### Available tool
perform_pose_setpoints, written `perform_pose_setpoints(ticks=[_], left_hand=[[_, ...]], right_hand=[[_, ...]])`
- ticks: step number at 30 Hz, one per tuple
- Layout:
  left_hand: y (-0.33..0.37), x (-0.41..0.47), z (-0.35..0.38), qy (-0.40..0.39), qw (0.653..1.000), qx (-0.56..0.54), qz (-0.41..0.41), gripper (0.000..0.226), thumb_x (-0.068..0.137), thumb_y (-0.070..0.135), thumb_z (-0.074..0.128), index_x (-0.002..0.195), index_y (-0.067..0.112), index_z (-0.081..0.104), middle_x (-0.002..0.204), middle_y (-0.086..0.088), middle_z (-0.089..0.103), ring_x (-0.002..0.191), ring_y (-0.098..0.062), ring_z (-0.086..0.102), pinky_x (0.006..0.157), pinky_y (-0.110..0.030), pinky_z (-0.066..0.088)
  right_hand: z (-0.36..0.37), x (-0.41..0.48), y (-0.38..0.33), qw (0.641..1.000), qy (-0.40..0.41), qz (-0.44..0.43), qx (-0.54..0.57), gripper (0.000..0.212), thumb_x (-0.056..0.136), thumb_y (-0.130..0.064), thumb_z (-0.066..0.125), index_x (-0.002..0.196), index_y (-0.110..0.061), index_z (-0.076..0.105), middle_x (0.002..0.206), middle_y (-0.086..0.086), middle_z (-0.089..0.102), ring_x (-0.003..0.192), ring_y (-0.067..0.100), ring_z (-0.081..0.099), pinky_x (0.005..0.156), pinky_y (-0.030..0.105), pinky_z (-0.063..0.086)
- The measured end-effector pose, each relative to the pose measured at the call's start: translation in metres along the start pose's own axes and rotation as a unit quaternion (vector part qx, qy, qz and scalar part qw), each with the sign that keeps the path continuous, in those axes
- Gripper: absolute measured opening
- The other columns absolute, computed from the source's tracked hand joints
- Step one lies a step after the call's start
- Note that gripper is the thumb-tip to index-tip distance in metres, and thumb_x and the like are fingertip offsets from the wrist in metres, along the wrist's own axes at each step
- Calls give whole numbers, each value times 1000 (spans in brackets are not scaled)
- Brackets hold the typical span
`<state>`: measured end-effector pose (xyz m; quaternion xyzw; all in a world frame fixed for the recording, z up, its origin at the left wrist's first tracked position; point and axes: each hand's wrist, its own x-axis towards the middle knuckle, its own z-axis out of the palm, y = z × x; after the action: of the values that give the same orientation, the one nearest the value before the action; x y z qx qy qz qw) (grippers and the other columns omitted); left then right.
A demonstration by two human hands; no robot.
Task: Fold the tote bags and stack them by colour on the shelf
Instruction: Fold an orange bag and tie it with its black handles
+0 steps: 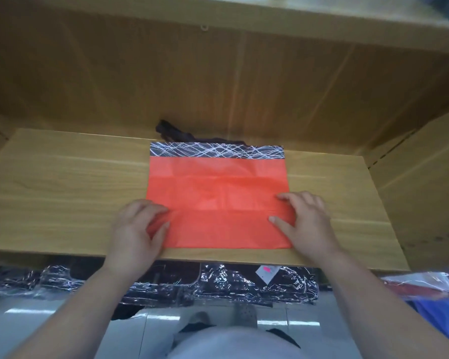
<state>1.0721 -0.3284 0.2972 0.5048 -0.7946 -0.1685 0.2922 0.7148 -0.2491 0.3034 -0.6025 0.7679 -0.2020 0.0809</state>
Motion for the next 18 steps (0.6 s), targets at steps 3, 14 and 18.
perform_pose_setpoints(ticks=[3, 14, 18], left_hand=[[-4, 2, 2, -30, 995, 25, 96, 26, 84, 12, 64, 106, 17, 78, 118, -1, 69, 106, -29, 63, 93, -50, 49], [-20, -28, -10, -57, 995, 3, 85, 39, 93, 14, 50, 127, 8, 68, 123, -2, 67, 109, -24, 58, 103, -30, 40], [-22, -34, -14, -53, 997, -9, 62, 44, 93, 22, 50, 133, 9, 63, 100, 7, 57, 94, -22, 51, 89, -28, 38]], right_hand=[[0, -2, -7, 997, 13, -77, 19, 36, 82, -37, 77, 116, -32, 68, 114, -7, 61, 112, 19, 50, 96, 48, 43], [-9, -38, 19, 971, -143, -190, 24, 56, 97, -68, 41, 146, -43, 46, 152, -24, 43, 136, 7, 44, 111, 36, 29], [-2, -28, 6, 982, -89, -164, 20, 35, 91, -61, 52, 110, -33, 60, 129, -18, 52, 114, 13, 49, 97, 38, 36]])
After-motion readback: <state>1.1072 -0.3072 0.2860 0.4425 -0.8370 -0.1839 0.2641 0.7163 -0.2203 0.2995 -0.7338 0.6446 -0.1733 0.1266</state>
